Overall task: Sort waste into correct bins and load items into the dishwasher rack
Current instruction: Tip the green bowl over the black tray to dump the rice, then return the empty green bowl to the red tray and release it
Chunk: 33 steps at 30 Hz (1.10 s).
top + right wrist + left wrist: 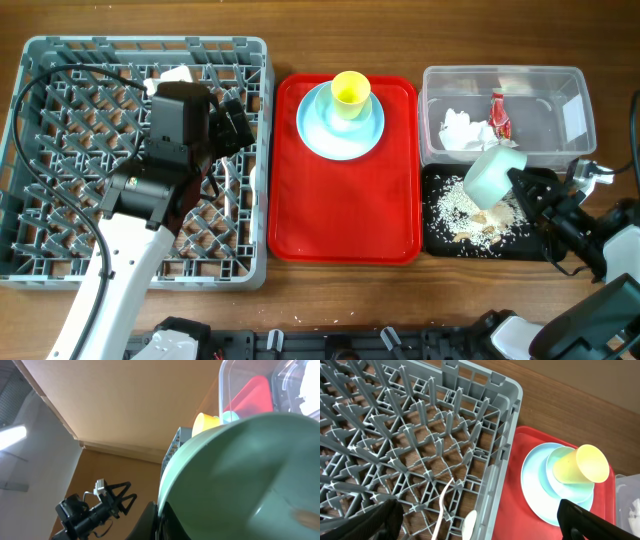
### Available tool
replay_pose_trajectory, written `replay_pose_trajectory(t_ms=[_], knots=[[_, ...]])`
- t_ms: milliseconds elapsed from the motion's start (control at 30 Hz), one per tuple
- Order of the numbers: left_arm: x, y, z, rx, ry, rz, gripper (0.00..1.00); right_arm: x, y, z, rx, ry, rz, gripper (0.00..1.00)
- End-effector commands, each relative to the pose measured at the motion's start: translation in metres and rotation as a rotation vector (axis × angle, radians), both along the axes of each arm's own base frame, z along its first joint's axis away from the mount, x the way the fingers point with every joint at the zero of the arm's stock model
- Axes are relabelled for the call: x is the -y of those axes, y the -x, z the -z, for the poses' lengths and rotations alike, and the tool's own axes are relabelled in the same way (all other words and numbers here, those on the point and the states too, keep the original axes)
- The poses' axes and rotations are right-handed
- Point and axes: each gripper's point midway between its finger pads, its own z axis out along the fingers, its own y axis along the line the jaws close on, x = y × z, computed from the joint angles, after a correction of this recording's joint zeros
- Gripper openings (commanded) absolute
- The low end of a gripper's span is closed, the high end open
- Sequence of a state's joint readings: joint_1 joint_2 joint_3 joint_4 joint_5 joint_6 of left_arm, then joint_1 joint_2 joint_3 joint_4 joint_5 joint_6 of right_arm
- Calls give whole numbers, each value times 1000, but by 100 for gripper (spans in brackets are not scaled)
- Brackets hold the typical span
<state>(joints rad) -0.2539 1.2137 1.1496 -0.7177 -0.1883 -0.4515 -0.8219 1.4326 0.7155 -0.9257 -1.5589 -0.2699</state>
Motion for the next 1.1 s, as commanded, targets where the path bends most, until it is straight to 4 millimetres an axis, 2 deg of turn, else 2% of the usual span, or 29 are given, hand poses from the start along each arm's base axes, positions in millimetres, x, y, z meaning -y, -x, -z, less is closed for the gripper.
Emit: replay_pose_trajectory(t_ms=[0, 300, 633, 700, 733, 800, 867, 933, 1000, 1033, 1067], knots=[[-1, -1, -4, 10, 10, -11, 100, 4, -2, -9, 23, -69, 6, 4], [-1, -1, -4, 9, 10, -11, 100, 3, -1, -11, -63, -162, 4, 4], [-1, -1, -4, 10, 10, -11, 100, 5, -3, -10, -66, -161, 1, 4], [-1, -1, -4, 10, 10, -11, 100, 5, -7, -15, -75, -166, -10, 4], [-1, -1, -4, 9, 10, -11, 100, 5, -10, -19, -78, -135, -21, 4], [-1, -1, -4, 9, 10, -11, 100, 1, -22, -16, -176, 62, -34, 4], [-1, -1, -4, 9, 10, -11, 100, -12, -32, -25, -222, 251, -57, 4], [-1, -1, -4, 9, 10, -11, 100, -42, -37, -48, -221, 442, -110, 4], [-1, -1, -4, 9, 10, -11, 100, -85, -34, -61, -215, 645, -166, 4], [-1, -1, -4, 10, 10, -11, 100, -99, -31, -61, -215, 712, -180, 4], [-1, -1, -4, 9, 10, -11, 100, -121, -26, -57, -216, 800, -210, 4]])
